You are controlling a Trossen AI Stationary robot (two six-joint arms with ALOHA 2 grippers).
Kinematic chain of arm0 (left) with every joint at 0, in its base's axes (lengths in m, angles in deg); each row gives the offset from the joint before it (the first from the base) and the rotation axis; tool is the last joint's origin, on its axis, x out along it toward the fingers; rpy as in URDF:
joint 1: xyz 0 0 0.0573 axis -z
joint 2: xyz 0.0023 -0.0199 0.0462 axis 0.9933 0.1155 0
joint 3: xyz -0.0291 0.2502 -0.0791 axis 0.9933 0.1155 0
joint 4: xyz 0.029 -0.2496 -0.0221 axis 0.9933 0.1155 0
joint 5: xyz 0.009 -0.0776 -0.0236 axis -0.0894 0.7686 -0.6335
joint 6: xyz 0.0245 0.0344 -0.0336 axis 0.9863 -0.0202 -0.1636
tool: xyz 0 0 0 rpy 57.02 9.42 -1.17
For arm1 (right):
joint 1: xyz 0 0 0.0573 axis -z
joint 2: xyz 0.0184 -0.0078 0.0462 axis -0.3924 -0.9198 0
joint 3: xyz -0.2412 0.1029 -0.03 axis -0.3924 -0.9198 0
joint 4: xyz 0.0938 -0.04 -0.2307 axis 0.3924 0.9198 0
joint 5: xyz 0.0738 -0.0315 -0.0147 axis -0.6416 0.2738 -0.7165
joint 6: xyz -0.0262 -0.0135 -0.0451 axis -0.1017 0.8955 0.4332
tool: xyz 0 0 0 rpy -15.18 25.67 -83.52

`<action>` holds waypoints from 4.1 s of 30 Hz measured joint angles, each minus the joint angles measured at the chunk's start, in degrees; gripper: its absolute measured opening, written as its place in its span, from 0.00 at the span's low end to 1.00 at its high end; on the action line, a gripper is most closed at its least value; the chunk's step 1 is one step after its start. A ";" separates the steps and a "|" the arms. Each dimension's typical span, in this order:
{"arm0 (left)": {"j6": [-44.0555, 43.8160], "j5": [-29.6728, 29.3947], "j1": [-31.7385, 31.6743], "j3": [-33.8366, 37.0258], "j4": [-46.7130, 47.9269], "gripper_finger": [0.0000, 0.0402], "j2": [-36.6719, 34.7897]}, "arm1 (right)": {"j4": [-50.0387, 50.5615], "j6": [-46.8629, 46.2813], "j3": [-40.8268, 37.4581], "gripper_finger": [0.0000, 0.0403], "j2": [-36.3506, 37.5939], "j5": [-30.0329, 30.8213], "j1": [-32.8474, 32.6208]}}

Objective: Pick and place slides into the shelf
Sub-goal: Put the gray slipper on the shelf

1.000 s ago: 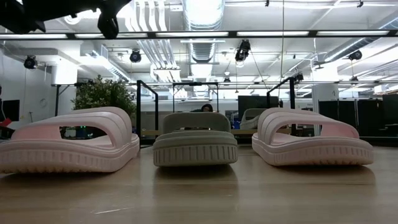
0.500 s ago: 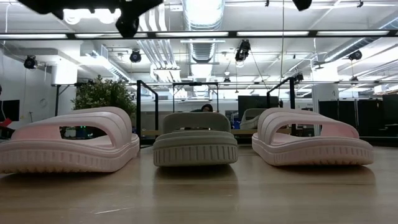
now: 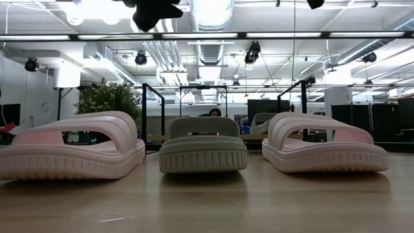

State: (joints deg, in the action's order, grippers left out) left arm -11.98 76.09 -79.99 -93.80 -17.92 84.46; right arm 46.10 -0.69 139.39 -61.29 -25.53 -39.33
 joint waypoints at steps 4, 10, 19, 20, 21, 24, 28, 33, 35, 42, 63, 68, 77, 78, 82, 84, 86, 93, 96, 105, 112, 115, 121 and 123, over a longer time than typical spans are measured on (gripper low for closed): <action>3.31 -8.17 3.54 -7.34 8.44 0.36 4.28 | 0.04 1.31 0.02 0.03 0.99 1.21 0.01; 5.87 -17.93 9.31 -13.35 9.72 0.36 10.68 | 0.09 3.59 0.02 0.03 1.53 1.25 0.01; 3.85 -28.63 17.23 -17.43 15.08 0.36 20.80 | 3.60 3.57 0.07 0.03 1.84 1.17 0.01; 3.02 -30.08 18.03 -17.89 15.00 0.36 21.92 | 4.11 3.57 0.07 0.03 1.90 1.15 0.01; 2.48 -30.87 18.70 -18.46 15.06 0.36 23.11 | 4.50 3.59 0.07 0.03 1.93 1.14 0.01; 2.38 -31.41 20.32 -19.84 14.98 0.36 26.94 | 4.92 3.87 0.07 0.03 1.91 1.13 0.01; 2.29 -32.96 21.79 -20.42 15.57 0.36 31.86 | 5.85 3.72 0.07 0.03 1.90 1.04 0.01; 2.16 -36.56 22.38 -20.42 15.48 0.36 36.61 | 6.19 3.41 0.07 0.03 1.90 0.99 -0.01; 0.89 -36.48 22.38 -20.39 15.50 0.36 37.97 | 6.19 3.43 0.07 0.03 1.90 1.01 -0.01; -3.56 -36.27 22.38 -20.18 15.76 0.36 42.18 | 6.28 3.53 0.07 0.03 1.90 0.99 -0.01; -3.59 -48.09 22.04 -19.94 16.53 0.36 49.29 | 7.13 3.57 0.07 0.03 1.86 0.94 -0.01; -3.61 -50.00 21.96 -20.09 16.54 0.36 49.40 | 7.41 3.57 0.07 0.03 1.86 0.77 -0.01; -3.61 -51.31 21.14 -19.94 16.56 0.36 49.94 | 7.87 3.59 0.07 0.03 1.86 0.79 -0.01; -3.61 -51.31 21.00 -19.94 16.56 0.35 50.12 | 7.85 3.59 0.07 0.03 1.86 0.79 -0.01; -3.61 -51.24 20.52 -19.91 16.54 0.28 50.37 | 7.87 3.59 0.07 0.03 1.86 0.79 -0.01; -3.61 -51.24 20.26 -19.91 16.52 0.22 50.37 | 7.87 3.59 0.07 0.03 1.86 0.80 -0.01; -3.61 -51.24 20.10 -19.91 16.51 0.15 50.37 | 8.01 3.58 0.07 0.03 1.86 0.79 -0.01; -3.64 -51.24 19.72 -19.93 16.41 0.02 50.37 | 9.52 3.59 0.07 0.03 1.86 0.84 -0.01; -3.61 -51.22 19.56 -20.15 16.46 0.01 50.34 | 9.54 3.59 0.07 0.03 1.86 0.84 -0.01; 1.17 -53.73 19.15 -20.59 16.53 0.00 46.62 | 9.41 3.87 0.07 0.03 3.47 0.99 -0.01; 6.72 -54.46 17.13 -23.65 16.53 0.00 42.13 | 9.18 4.03 0.07 0.03 5.79 0.99 -0.01; 9.54 -55.91 15.83 -25.75 16.14 0.00 40.70 | 9.03 4.05 0.07 0.03 6.72 0.99 -0.01; 18.54 -57.35 12.04 -29.55 15.34 0.00 39.77 | 8.71 4.03 0.07 0.03 8.20 0.99 -0.01; 21.47 -57.29 10.64 -30.63 14.96 0.00 39.77 | 8.46 4.03 0.07 0.03 8.38 0.99 -0.01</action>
State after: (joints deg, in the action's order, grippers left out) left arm 9.49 18.80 -69.35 -124.43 -2.96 124.23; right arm 54.56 3.34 139.46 -52.91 -24.54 -39.34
